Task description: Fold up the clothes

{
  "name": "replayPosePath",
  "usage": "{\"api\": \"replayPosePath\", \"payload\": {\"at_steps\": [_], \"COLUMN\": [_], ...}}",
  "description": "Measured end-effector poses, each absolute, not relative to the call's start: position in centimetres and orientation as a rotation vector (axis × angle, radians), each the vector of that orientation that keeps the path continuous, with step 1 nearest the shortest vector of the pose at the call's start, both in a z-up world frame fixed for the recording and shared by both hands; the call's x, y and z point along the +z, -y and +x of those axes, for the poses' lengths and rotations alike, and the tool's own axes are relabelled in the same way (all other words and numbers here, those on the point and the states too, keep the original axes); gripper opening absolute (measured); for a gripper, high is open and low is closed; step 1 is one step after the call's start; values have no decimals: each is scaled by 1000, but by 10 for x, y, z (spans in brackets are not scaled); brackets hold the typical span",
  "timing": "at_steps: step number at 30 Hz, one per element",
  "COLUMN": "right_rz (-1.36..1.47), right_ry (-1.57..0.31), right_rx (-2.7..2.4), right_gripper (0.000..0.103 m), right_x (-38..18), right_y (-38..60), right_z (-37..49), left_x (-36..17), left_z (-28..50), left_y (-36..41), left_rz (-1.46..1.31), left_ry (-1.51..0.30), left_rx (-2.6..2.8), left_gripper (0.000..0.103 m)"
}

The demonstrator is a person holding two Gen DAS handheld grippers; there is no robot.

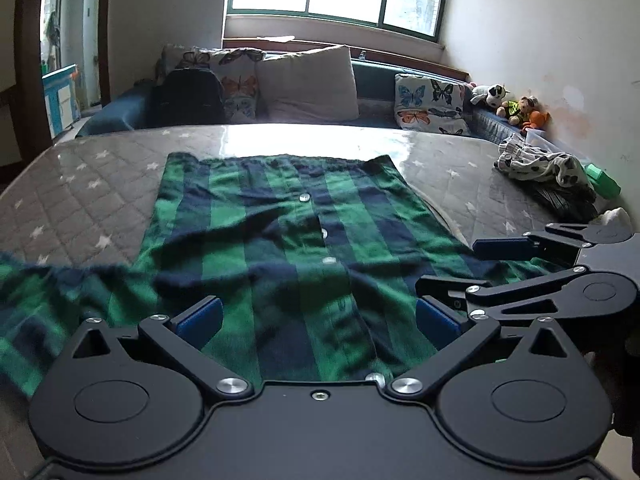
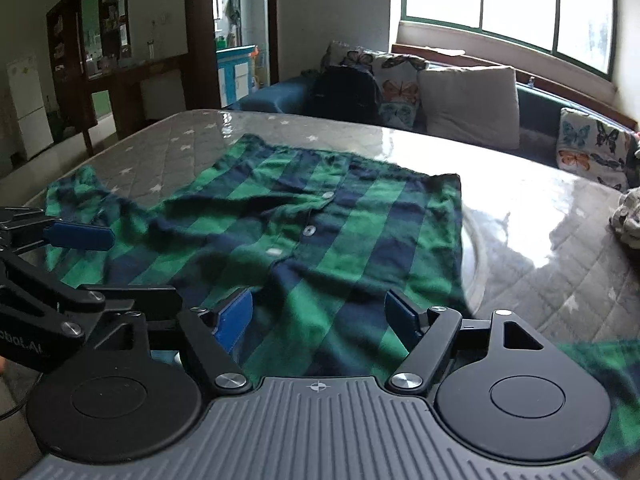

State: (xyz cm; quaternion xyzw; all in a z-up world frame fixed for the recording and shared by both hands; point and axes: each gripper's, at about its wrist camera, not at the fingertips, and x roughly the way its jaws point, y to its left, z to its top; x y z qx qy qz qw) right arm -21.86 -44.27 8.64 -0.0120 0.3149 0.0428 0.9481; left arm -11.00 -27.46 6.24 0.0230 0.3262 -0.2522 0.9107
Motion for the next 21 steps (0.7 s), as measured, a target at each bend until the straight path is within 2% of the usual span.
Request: {"api": "replayPosePath", "payload": {"at_steps": [4, 9, 21], "right_rz": [-9, 32, 86], "right_ry": [-620, -574, -578], "right_rx": [60, 27, -26], "right_gripper": [83, 86, 87], "right_x": [87, 89, 72], "right_y": [438, 438, 435], "right_z": [-230, -245, -282], "left_x": [61, 60, 48], "left_z": [-119, -129, -157], "left_y": [269, 265, 261], "left_rz": [33, 12, 46], "left_ry": [-686, -693, -721], "left_rx": [-510, -519, -496], "left_gripper": [103, 103, 103]}}
